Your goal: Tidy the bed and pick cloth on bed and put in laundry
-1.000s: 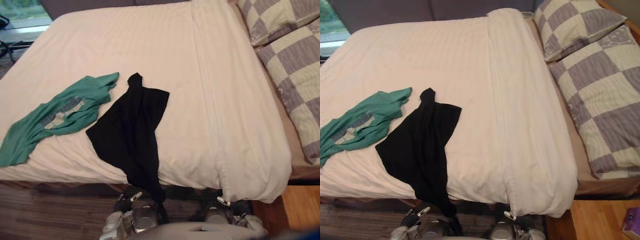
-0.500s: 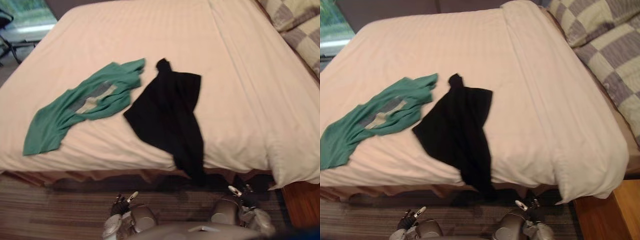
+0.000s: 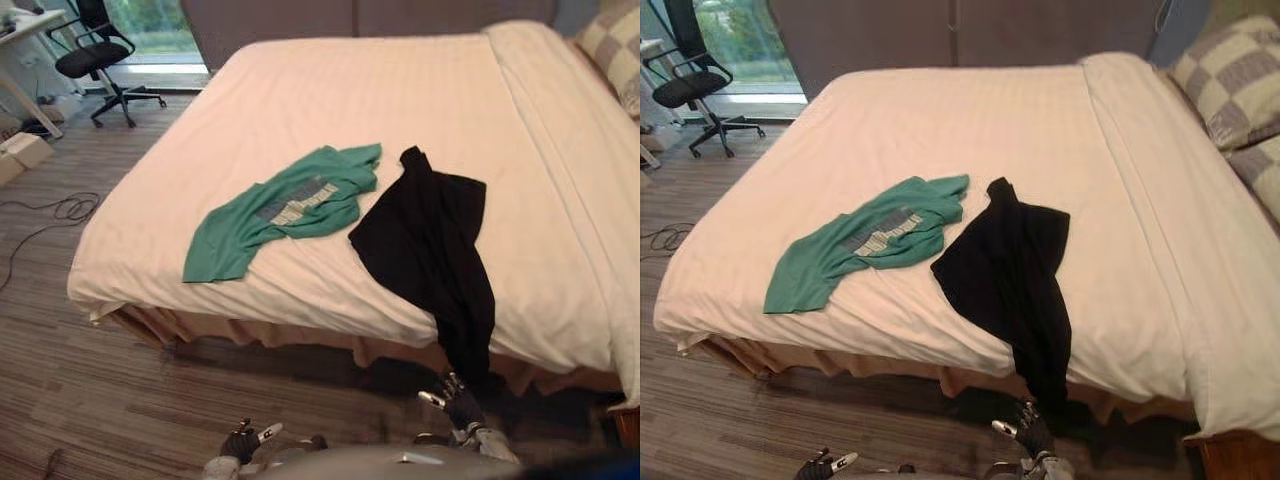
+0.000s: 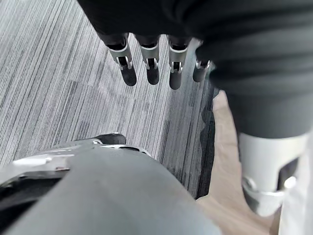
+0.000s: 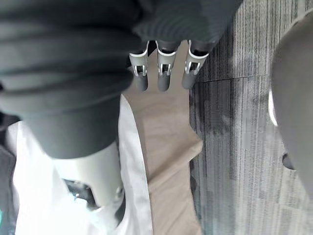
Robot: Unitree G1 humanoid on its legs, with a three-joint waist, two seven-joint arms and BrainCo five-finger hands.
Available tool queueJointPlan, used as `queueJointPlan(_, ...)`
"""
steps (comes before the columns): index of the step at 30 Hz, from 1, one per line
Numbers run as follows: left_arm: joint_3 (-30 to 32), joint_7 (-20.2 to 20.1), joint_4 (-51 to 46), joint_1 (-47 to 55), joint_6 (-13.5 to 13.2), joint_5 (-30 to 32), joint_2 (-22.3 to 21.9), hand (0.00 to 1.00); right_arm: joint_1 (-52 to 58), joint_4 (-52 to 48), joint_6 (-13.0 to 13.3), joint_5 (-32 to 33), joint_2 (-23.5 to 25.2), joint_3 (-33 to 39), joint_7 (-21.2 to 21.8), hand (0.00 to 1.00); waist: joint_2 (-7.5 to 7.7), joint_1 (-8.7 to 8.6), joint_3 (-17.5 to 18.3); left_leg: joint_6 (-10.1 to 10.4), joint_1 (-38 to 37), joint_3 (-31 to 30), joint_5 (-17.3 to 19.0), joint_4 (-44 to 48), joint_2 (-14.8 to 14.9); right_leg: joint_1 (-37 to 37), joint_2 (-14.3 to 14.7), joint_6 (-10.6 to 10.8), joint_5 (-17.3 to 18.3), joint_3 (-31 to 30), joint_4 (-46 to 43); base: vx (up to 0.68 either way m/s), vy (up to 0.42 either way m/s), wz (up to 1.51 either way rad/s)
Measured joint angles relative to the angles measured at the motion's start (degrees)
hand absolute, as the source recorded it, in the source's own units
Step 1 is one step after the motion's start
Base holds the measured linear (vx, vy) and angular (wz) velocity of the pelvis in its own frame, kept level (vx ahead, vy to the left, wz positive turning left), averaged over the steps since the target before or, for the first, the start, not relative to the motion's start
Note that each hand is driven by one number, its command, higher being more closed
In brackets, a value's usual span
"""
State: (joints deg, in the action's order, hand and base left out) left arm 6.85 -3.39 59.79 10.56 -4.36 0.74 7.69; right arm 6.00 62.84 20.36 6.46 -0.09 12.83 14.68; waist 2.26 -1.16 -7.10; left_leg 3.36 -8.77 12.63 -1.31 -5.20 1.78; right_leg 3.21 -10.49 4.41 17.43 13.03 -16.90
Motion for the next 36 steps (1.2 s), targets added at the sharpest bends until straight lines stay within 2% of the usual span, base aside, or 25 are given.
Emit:
queueJointPlan(5,-0.25,-3.4,0.12,0.15,1.23,-0.33,1.17,0.0,0.02,0.03,-2.08,0.07,-0.12,-0.06,0.47,0.0,0.6,-1.05,0.33,-0.06,-0.31,3.48,-0.38,-0.46,0.36,3.23,1.27,1.05,-4.75,-0.98,6.8,0.01,0.071,-0.13)
queueJointPlan(7,-1.52,-3.76,0.15,0.23,2.3,-3.23,1.76,0.0,0.02,0.03,-2.9,-0.06,-0.13,-0.08,1.09,0.0,0.79,-1.01,0.42,0.03,-0.56,5.8,-0.49,-0.46,0.27,3.99,1.49,1.27,-6.89,-1.87,9.39,-0.01,0.069,-0.26)
queueJointPlan(10,-1.61,-3.74,0.14,0.28,3.96,-4.68,1.94,0.0,0.03,0.0,-3.46,0.24,-0.15,-0.11,1.54,0.0,0.78,-1.14,0.12,0.03,-1.87,6.94,-0.49,-0.71,0.26,5.47,1.77,1.25,-7.93,-3.24,10.98,-0.04,0.023,-0.21)
queueJointPlan(14,-1.45,-3.73,0.1,0.32,3.83,-4.48,1.88,0.0,0.07,-0.03,-5.17,2.34,-0.32,-0.59,2.14,0.0,0.57,-1.02,0.02,-0.15,-2.0,8.36,-0.06,-0.3,0.98,5.25,2.51,0.9,-8.0,-4.2,11.75,-0.09,-0.023,-0.15)
queueJointPlan(15,-1.17,-3.76,-0.01,0.28,3.5,-4.45,1.88,0.0,0.03,-0.08,-5.81,2.28,-0.32,-1.06,2.05,0.0,0.76,-0.83,-0.05,-0.27,-0.31,8.86,1.41,2.65,1.85,4.89,2.46,0.66,-7.86,-4.42,12.29,-0.09,-0.036,-0.15)
queueJointPlan(16,-0.79,-3.79,-0.09,0.21,3.3,-4.44,1.88,0.0,0.19,-0.85,-6.27,2.17,-0.15,-1.32,2.0,0.0,0.74,-0.81,-0.23,-0.46,3.34,8.96,4.69,9.7,3.36,4.33,2.49,0.66,-7.86,-4.59,12.52,-0.09,-0.03,-0.14)
queueJointPlan(18,0.16,-3.9,-0.11,-0.12,2.91,-4.13,0.81,0.0,1.0,-3.48,-6.36,2.14,-0.74,-1.5,1.78,0.0,-0.72,-0.8,-1.12,-0.54,7.84,8.96,9.71,19.92,6.65,4.34,3.72,0.62,-8.08,-5.0,12.57,-0.07,0.007,-0.17)
queueJointPlan(19,0.74,-3.97,-0.23,0.01,2.63,-4.06,0.38,0.0,1.09,-3.96,-6.37,2.12,-0.94,-1.45,1.47,0.0,-1.38,-0.61,-1.61,-0.57,7.9,9.17,10.62,21.31,7.27,4.43,4.11,0.41,-8.6,-5.93,12.57,-0.04,0.037,-0.3)
queueJointPlan(21,0.79,-5.57,-0.25,0.17,2.57,-3.39,0.41,0.0,1.33,-4.3,-6.47,1.66,-0.96,-1.47,1.31,0.0,-1.46,0.21,-1.56,-0.56,6.83,10.54,10.22,19.31,6.96,4.24,4.15,0.68,-9.28,-7.38,12.97,0.01,0.023,-0.35)
queueJointPlan(22,0.74,-6.35,-0.25,0.1,2.41,-3.38,0.46,0.0,1.35,-4.37,-6.53,1.22,-0.92,-1.52,1.35,0.0,-1.42,0.81,-1.64,-0.51,5.6,11.62,8.89,16.54,6.13,4.18,4.16,0.56,-10.57,-8.21,13.8,0.06,0.018,-0.39)
queueJointPlan(25,-0.35,-8.14,-0.24,0.16,1.6,-3.32,0.37,0.0,0.78,-3.99,-6.6,1.2,-1.23,-1.5,1.51,0.0,-1.74,0.68,-1.81,-0.49,2.42,13.25,6.3,11.42,4.72,4.34,4.07,0.6,-11.92,-9.43,14.96,0.07,0.016,-0.31)
queueJointPlan(26,-0.93,-9.27,-0.24,0.09,1.21,-3.32,0.01,0.0,0.4,-3.8,-6.47,1.16,-1.54,-1.48,1.51,0.0,-2.58,0.71,-2.27,-0.23,0.71,13.81,5.58,9.33,4.3,4.37,4.14,0.56,-11.97,-9.91,14.94,0.07,0.006,-0.3)
queueJointPlan(28,-2.12,-10.21,-0.22,0.07,1.25,-3.32,-0.37,0.0,0.41,-3.81,-6.37,1.17,-2.04,-1.22,1.5,0.0,-3.03,0.62,-2.36,0.07,-1.46,14.56,4.38,6.13,3.79,4.78,4.26,0.48,-11.91,-9.95,14.87,0.09,0.007,-0.21)
queueJointPlan(29,-2.55,-10.54,-0.2,0.09,1.44,-3.33,-0.55,0.0,0.41,-3.72,-6.39,1.17,-2.19,-1.09,1.53,0.0,-3.55,0.62,-2.09,0.28,-2.73,14.69,3.84,4.45,3.33,5.15,4.35,0.23,-11.66,-9.9,14.78,0.1,0.02,-0.1)
queueJointPlan(32,-2.75,-10.89,-0.2,-0.04,2.88,-3.38,-0.53,0.0,0.31,-3.64,-6.35,1.21,-2.06,-0.75,1.49,0.0,-3.48,0.48,-2.03,0.47,-4.28,14.72,3.73,3.07,2.84,4.4,3.88,0.47,-9.21,-9.46,11.29,0.09,0.02,-0.02)
queueJointPlan(34,-3.26,-12.06,-0.19,-0.15,3.55,-3.34,-0.03,0.0,0.2,-3.63,-6.41,1.22,-1.97,-0.67,1.24,0.0,-2.86,0.44,-1.8,0.46,-4.59,14.66,4.19,2.21,2.03,0.17,2.25,1.44,-5.78,-7.93,2.81,0.07,0.012,0.0)
queueJointPlan(36,-4.73,-11.62,-0.06,-0.43,4.22,-3.25,0.26,0.0,-0.65,-3.29,-6.5,1.19,-2.41,-0.7,1.28,0.0,-3.09,0.0,-1.93,0.12,-4.81,14.8,3.93,1.38,1.66,-2.75,1.48,1.56,-5.6,-4.23,-2.21,0.05,0.018,-0.08)
